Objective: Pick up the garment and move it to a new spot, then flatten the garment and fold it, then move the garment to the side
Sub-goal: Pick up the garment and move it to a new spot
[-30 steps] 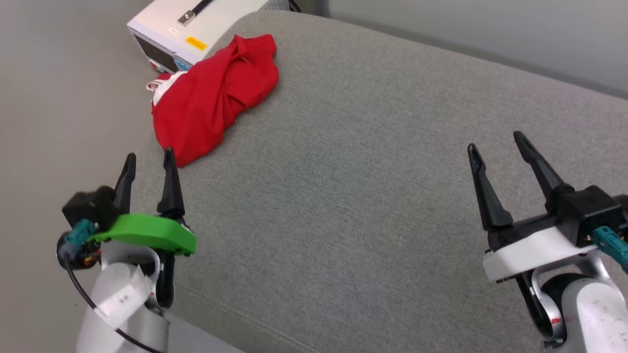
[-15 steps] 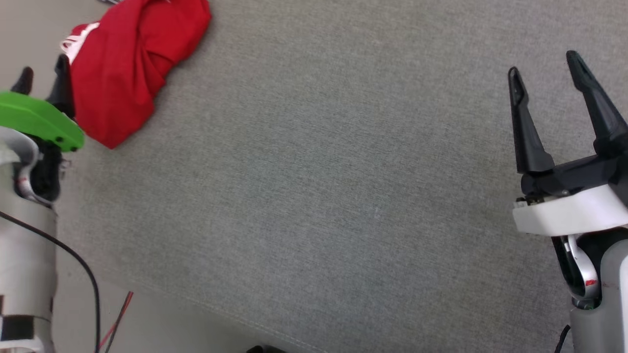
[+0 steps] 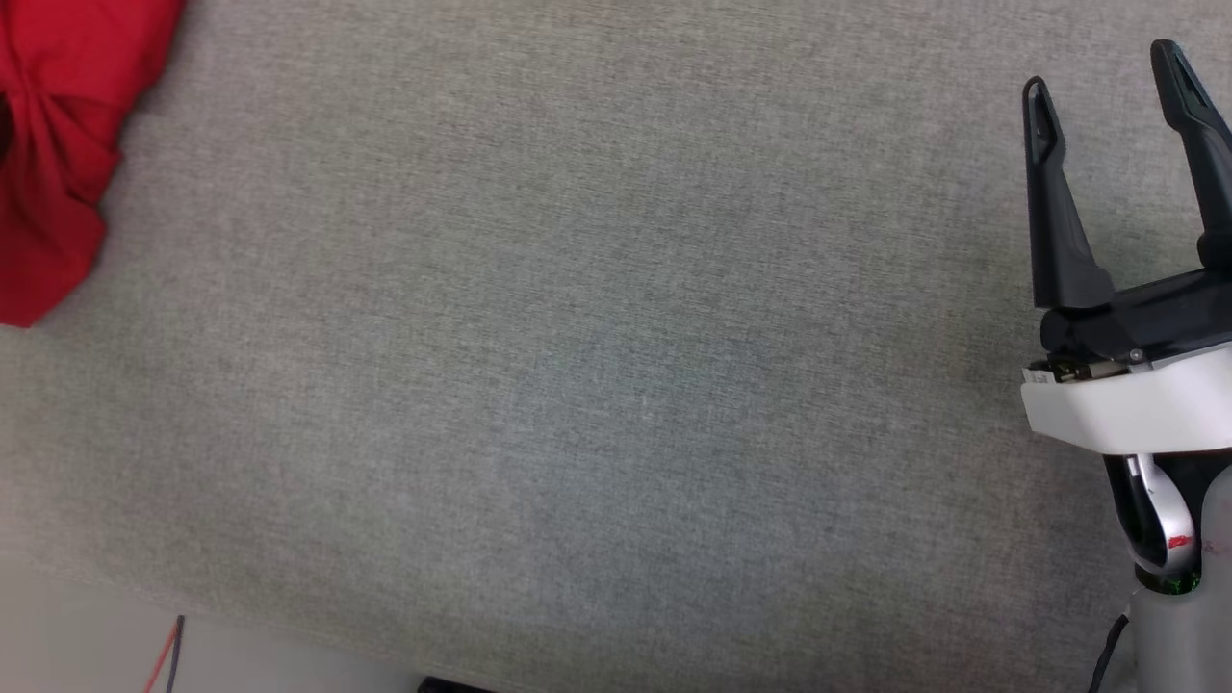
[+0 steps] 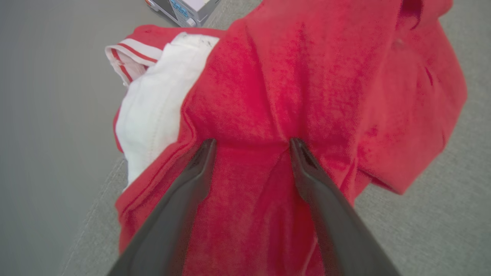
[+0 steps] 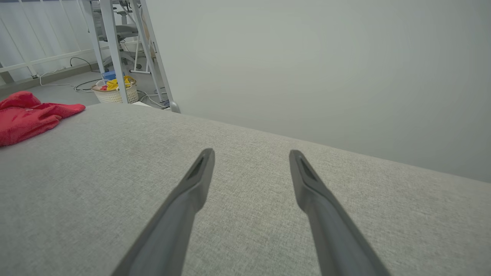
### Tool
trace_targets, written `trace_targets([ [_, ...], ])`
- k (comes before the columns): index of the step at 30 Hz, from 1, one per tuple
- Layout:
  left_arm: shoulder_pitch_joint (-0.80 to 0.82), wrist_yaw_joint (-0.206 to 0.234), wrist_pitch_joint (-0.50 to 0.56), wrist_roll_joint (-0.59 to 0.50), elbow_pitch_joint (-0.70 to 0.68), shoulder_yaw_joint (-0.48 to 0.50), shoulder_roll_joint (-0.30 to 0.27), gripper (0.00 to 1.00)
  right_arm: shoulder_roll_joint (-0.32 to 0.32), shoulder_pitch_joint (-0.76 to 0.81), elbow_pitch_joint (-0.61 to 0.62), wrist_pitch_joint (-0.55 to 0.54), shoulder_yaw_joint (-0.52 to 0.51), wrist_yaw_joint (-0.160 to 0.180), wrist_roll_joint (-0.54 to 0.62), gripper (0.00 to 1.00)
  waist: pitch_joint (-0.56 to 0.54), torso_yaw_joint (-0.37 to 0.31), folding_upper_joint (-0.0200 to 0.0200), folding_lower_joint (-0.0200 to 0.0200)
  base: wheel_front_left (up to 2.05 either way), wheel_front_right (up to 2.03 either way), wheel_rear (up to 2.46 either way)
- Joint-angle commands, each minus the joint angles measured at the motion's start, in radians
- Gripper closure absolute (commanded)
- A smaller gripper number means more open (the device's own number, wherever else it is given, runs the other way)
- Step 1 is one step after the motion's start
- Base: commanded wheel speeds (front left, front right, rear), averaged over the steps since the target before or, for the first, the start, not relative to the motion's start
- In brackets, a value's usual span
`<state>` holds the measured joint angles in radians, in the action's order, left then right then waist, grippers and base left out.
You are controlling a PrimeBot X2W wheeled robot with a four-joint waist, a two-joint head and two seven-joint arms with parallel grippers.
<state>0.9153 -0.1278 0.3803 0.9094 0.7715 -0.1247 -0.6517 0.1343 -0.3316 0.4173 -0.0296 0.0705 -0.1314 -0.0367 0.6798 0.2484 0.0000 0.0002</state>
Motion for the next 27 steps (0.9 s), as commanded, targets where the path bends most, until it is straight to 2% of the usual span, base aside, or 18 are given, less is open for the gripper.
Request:
trace_targets([
  [1, 0.019, -0.003, 0.039, 0.023, 0.010, -0.012, -0.015, 0.00, -0.001, -0.019, 0.009, 0.005, 0.000, 0.001, 0.005, 0.00, 0.047, -0.048, 0.0000, -0.0002, 0.00, 0.00, 0.00],
  [4, 0.014, -0.003, 0.126, 0.062, 0.055, -0.033, -0.033, 0.00, -0.006, -0.019, 0.014, 0.006, -0.003, 0.001, 0.009, 0.00, 0.056, -0.060, 0.0000, -0.0002, 0.00, 0.00, 0.00],
  [6, 0.013, -0.003, 0.192, 0.094, 0.099, -0.037, -0.022, 0.01, -0.009, -0.018, 0.015, 0.007, -0.007, 0.001, 0.009, 0.00, 0.057, -0.065, 0.0000, -0.0002, 0.00, 0.00, 0.00],
  [8, 0.015, -0.003, 0.217, 0.099, 0.130, -0.046, -0.015, 0.86, -0.011, -0.016, 0.016, 0.008, -0.009, 0.001, 0.008, 0.00, 0.056, -0.071, 0.0000, -0.0002, 0.00, 0.00, 0.00],
  [9, 0.013, -0.003, 0.230, 0.097, 0.141, -0.056, -0.010, 1.00, -0.012, -0.017, 0.015, 0.009, -0.009, 0.001, 0.006, 0.00, 0.055, -0.073, 0.0000, -0.0002, 0.00, 0.00, 0.00],
  [14, 0.013, -0.003, 0.213, 0.098, 0.187, -0.073, 0.010, 1.00, -0.021, -0.013, 0.005, 0.011, -0.014, 0.001, 0.003, 0.00, 0.033, -0.079, 0.0000, -0.0002, 0.00, 0.00, 0.00],
  [19, 0.015, -0.003, 0.031, 0.052, 0.181, -0.090, 0.005, 1.00, -0.029, -0.001, -0.018, 0.025, -0.030, 0.001, 0.011, 0.00, -0.021, -0.080, 0.0000, -0.0002, 0.00, 0.00, 0.00],
  [27, -0.043, -0.003, -0.285, 0.041, 0.158, -0.093, 0.005, 1.00, -0.059, 0.046, -0.103, 0.073, -0.057, 0.001, -0.005, 0.00, -0.187, -0.097, 0.0000, -0.0002, 0.00, 0.00, 0.00],
])
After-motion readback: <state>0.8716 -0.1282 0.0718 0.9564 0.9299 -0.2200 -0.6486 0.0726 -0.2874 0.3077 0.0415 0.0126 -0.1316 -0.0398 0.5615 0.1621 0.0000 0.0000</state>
